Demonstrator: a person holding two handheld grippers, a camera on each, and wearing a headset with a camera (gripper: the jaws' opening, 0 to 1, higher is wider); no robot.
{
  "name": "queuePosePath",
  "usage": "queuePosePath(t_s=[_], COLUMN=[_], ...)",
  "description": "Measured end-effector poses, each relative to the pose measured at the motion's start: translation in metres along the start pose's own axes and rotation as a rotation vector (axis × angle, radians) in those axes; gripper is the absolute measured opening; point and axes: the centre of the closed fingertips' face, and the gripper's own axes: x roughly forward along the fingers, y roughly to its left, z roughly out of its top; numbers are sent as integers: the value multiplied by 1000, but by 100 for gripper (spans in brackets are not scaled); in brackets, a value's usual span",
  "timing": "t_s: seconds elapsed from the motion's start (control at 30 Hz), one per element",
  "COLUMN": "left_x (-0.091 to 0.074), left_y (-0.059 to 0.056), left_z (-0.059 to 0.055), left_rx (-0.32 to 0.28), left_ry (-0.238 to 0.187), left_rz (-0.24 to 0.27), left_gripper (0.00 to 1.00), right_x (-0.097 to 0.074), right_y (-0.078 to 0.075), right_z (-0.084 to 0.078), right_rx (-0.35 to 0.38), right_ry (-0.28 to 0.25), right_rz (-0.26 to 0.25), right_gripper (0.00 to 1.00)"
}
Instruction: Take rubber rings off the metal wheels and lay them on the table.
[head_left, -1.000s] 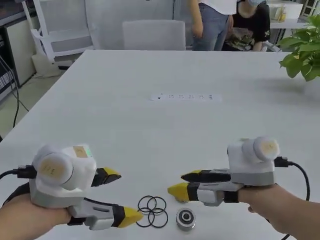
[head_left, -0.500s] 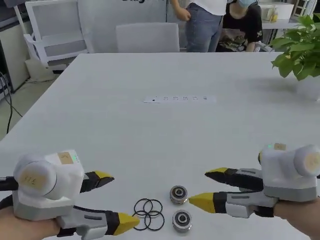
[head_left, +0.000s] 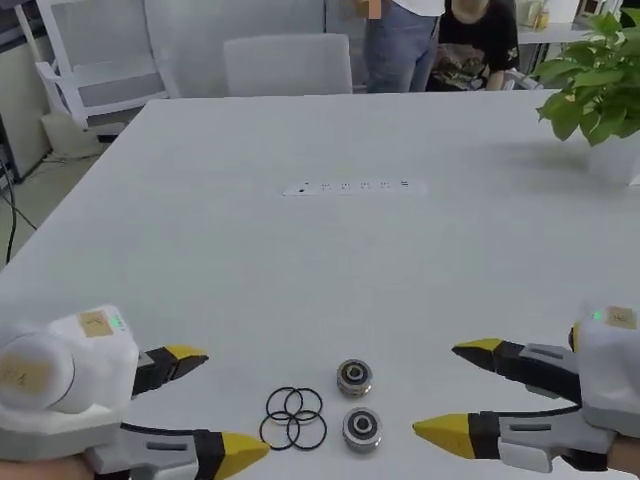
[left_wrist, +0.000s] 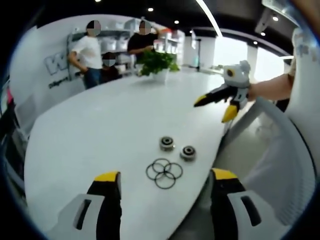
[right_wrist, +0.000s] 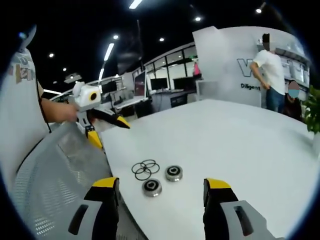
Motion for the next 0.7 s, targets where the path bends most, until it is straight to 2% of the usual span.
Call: queuePosePath(t_s=[0.33,0.7], left_x=[-7,-12], left_y=[1,4], left_z=[3,5], left_rx=[11,-13], left_ry=[-4,-18], left_rz=[24,44], left_gripper=[76,76], right_x=[-10,-15], right_y=[-2,-5], right_z=[-6,-6], right_rx=[9,10], right_ry=[-2,-5], right_rz=[-41,-65], right_gripper=[70,70])
